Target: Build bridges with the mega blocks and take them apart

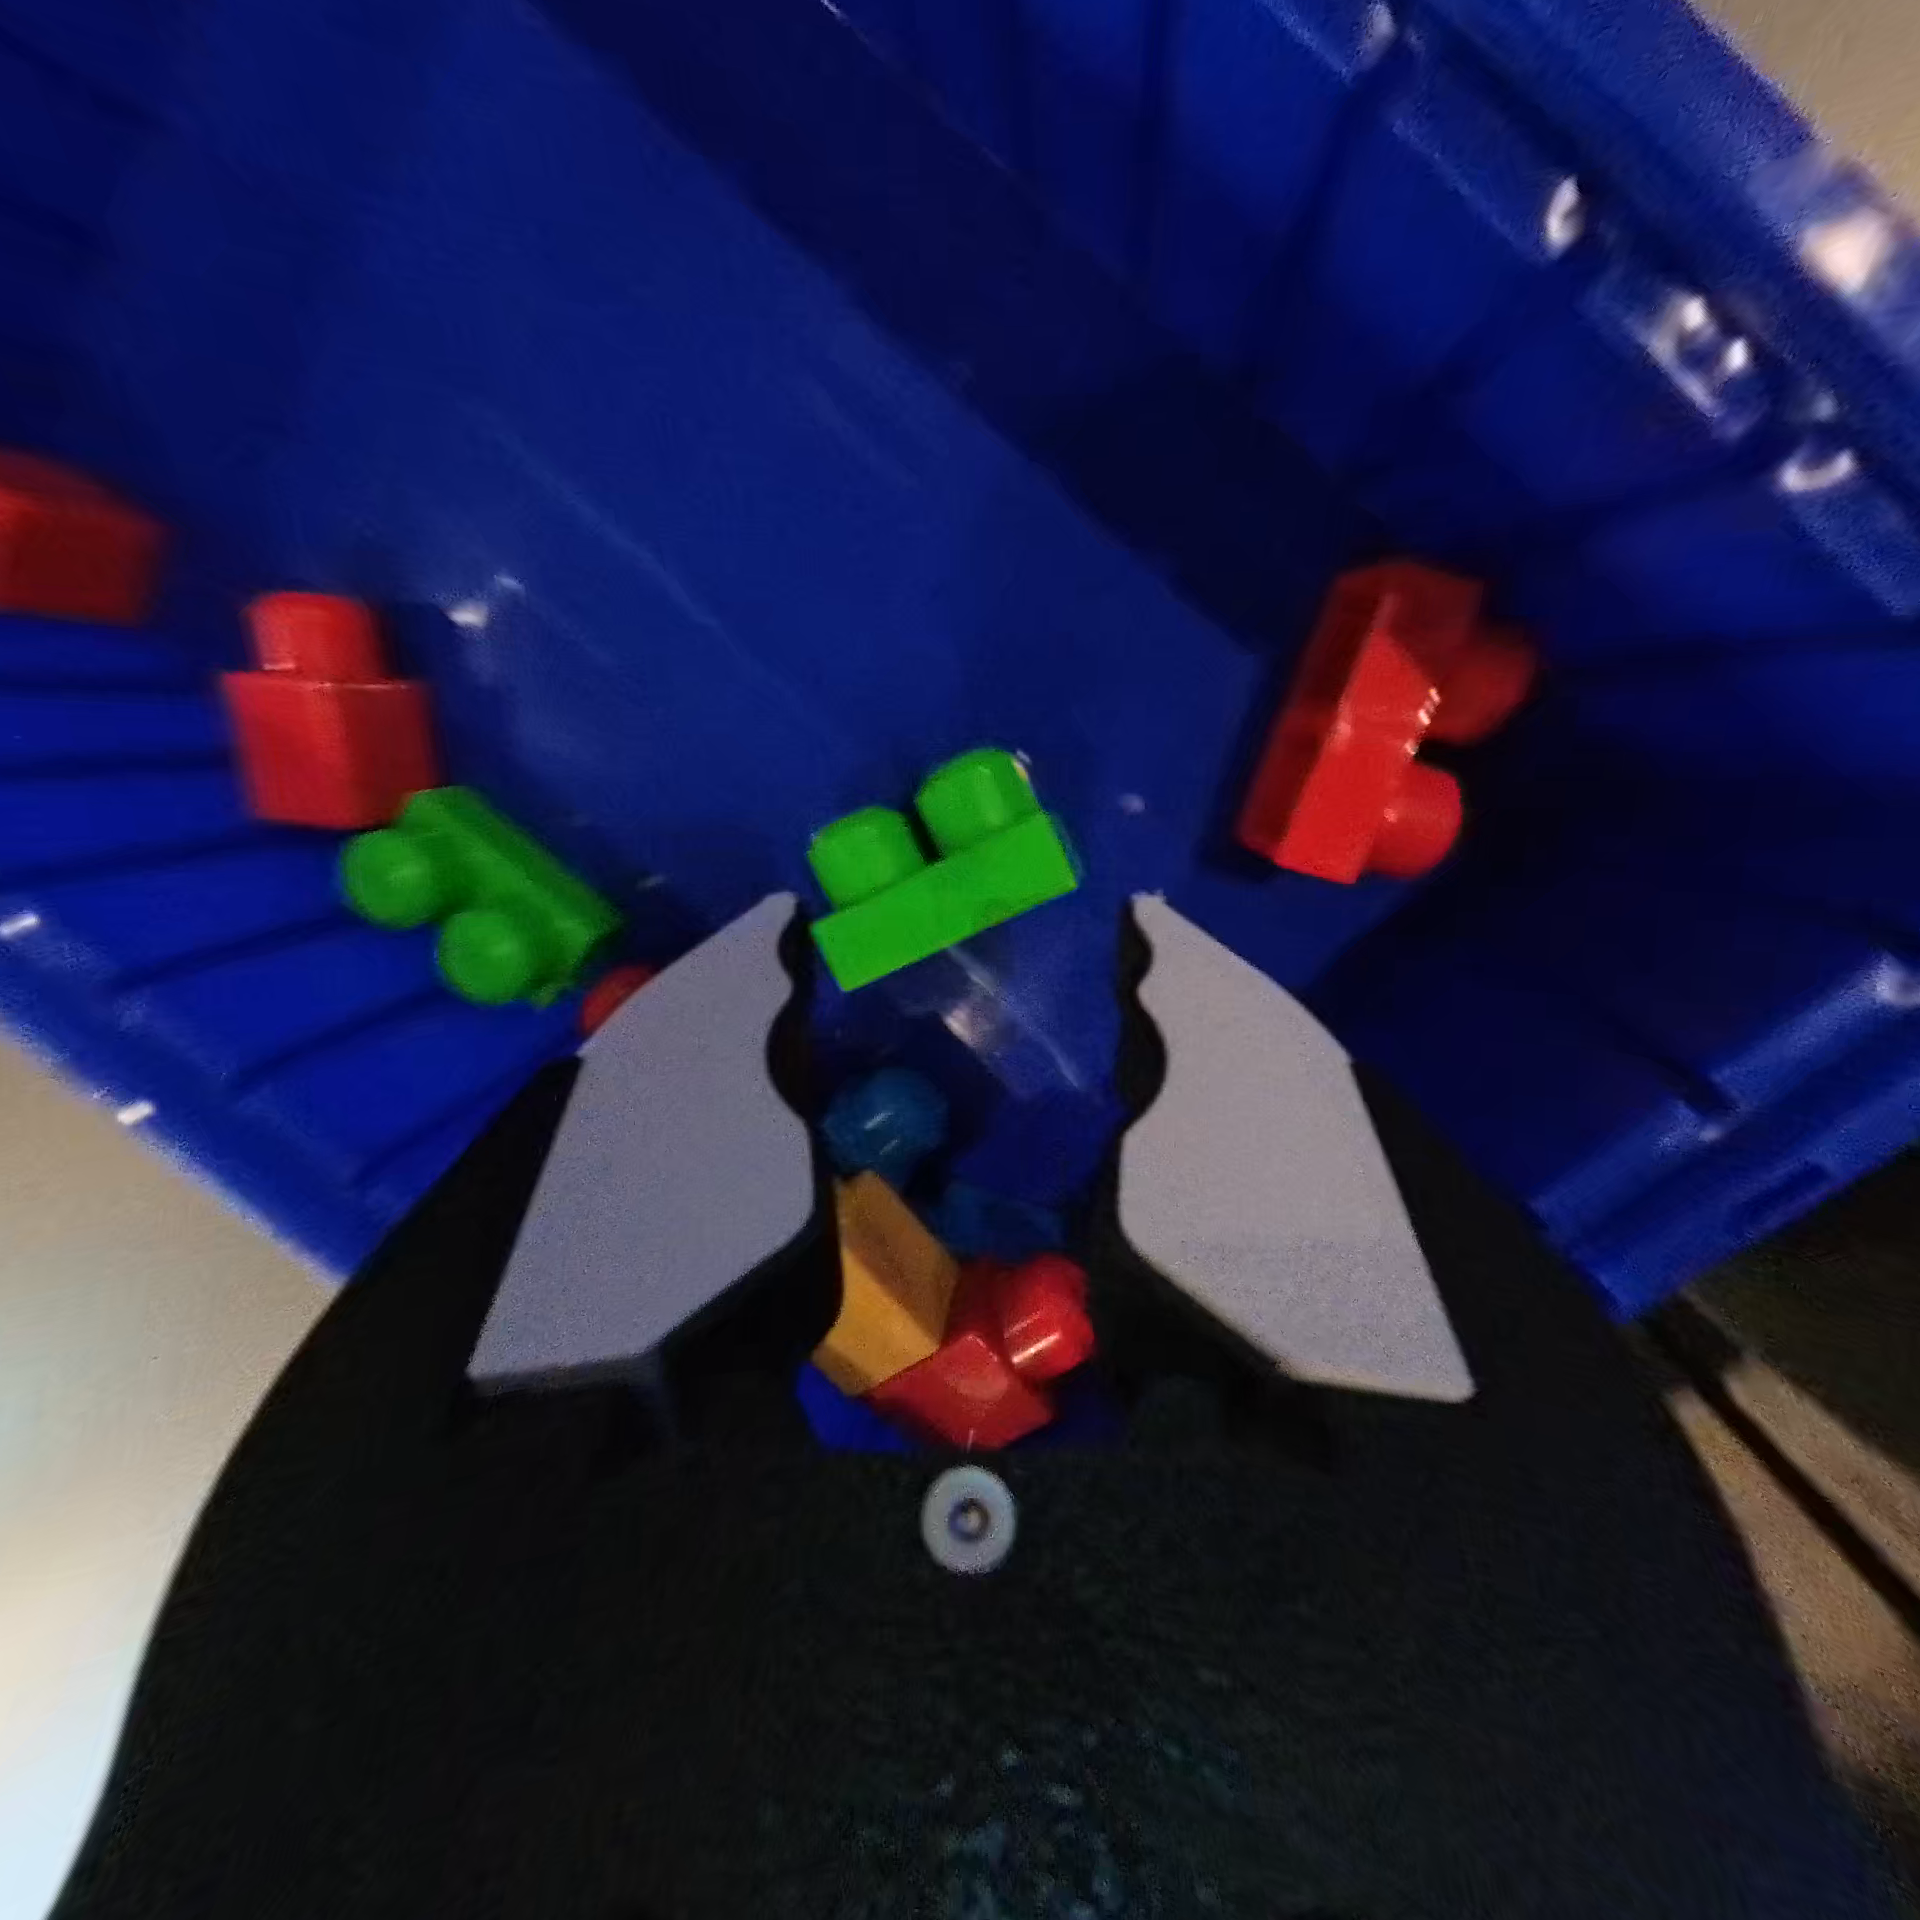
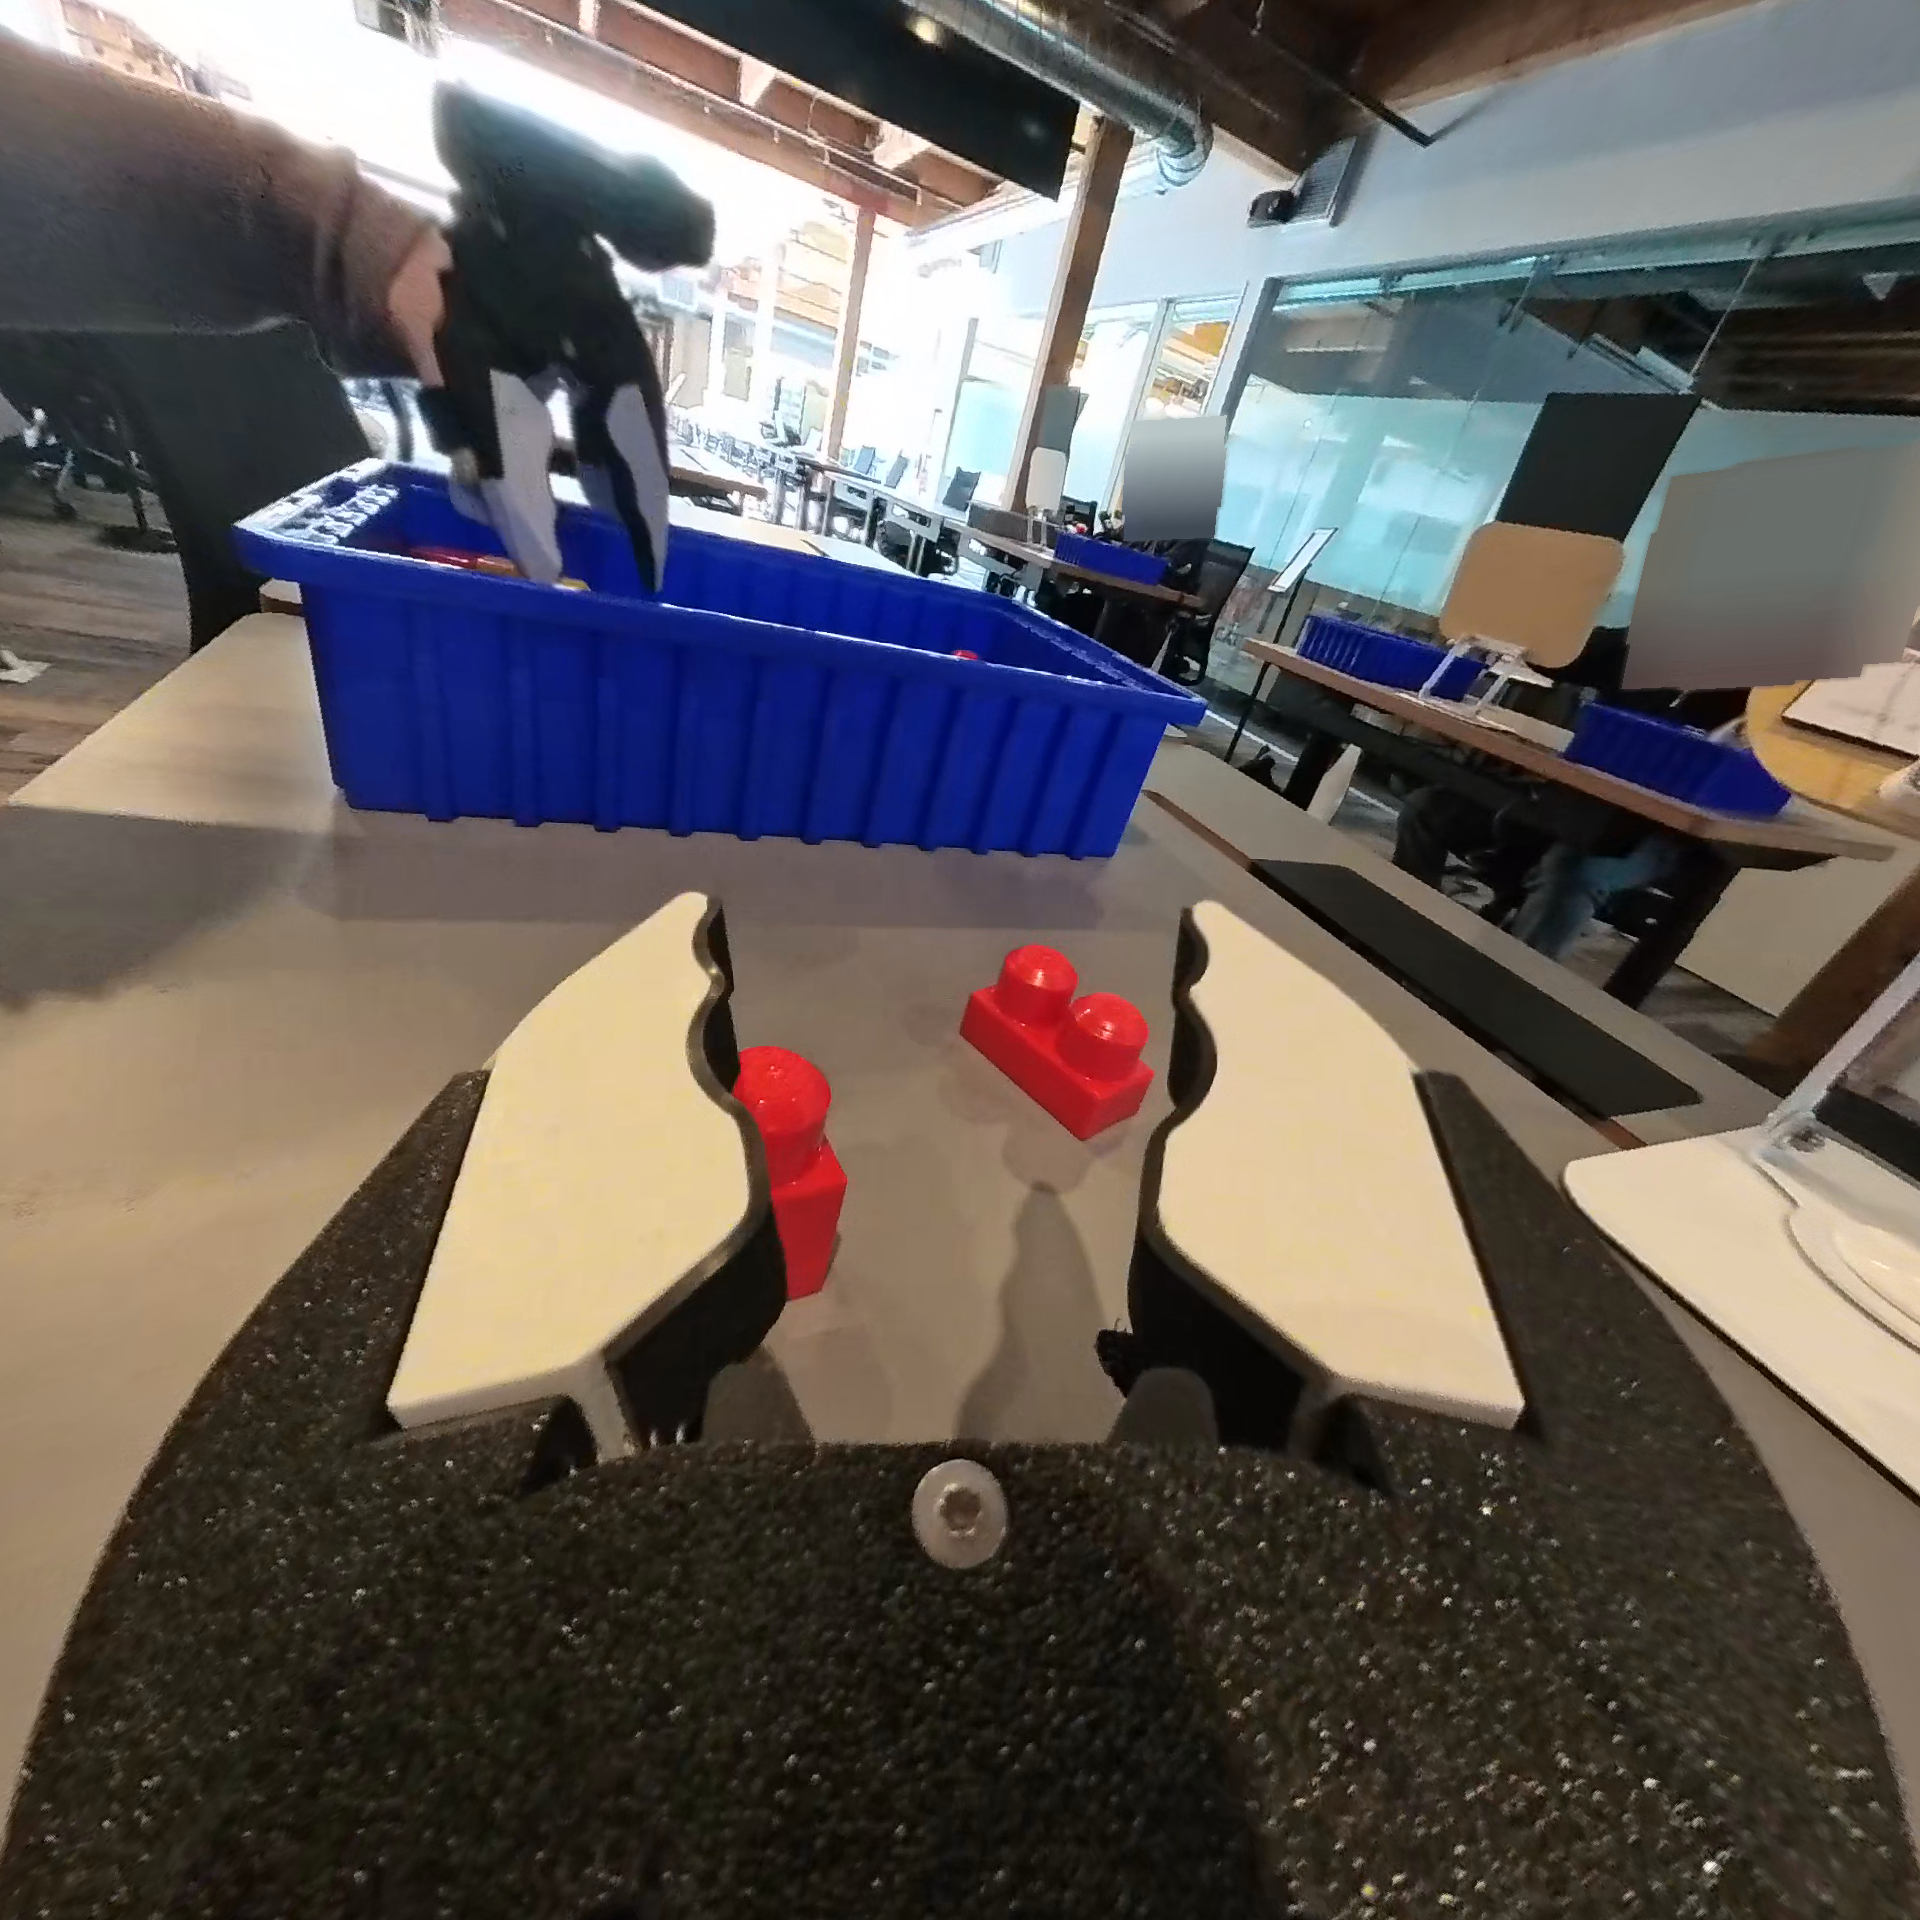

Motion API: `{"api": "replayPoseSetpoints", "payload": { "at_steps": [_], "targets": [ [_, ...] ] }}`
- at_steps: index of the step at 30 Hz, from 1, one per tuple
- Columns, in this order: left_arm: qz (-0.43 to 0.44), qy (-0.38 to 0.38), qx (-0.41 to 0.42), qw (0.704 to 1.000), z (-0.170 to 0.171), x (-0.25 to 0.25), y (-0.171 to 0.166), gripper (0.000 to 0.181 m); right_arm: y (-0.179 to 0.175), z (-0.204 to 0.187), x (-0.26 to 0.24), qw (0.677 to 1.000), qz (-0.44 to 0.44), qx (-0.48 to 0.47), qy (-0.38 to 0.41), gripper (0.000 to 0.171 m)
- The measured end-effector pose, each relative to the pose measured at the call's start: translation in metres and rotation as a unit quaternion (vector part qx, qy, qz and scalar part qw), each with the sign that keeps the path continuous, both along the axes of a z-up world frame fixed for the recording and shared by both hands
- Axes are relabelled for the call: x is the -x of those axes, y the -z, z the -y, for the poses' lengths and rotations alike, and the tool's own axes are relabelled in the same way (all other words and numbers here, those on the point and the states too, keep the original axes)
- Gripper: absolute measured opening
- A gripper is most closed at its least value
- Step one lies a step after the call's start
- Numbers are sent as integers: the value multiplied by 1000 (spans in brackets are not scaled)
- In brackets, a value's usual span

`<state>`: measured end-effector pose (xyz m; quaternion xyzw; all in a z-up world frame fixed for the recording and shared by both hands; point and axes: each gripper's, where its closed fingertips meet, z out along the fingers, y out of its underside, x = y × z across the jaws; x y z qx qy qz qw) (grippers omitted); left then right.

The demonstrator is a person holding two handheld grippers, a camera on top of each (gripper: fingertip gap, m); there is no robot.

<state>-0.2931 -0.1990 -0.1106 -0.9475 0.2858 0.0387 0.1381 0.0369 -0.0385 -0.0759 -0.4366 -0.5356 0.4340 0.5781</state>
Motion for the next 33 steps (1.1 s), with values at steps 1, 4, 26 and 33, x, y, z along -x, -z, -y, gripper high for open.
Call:
{"api": "replayPoseSetpoints", "payload": {
  "at_steps": [1,4,26,33],
  "targets": [
    [-18,10,23,1000,2,6,7,55,1,0,0,1000,2,2,-2,81],
    [-44,1,19,999,-13,24,11,64,2,1,1,1000,5,4,-5,79],
    [-193,17,135,972,-127,137,59,58,5,1,5,1000,15,12,-17,76],
    [-174,14,2,985,-153,97,20,38,4,-3,3,1000,10,15,-8,74]
  ]
}}
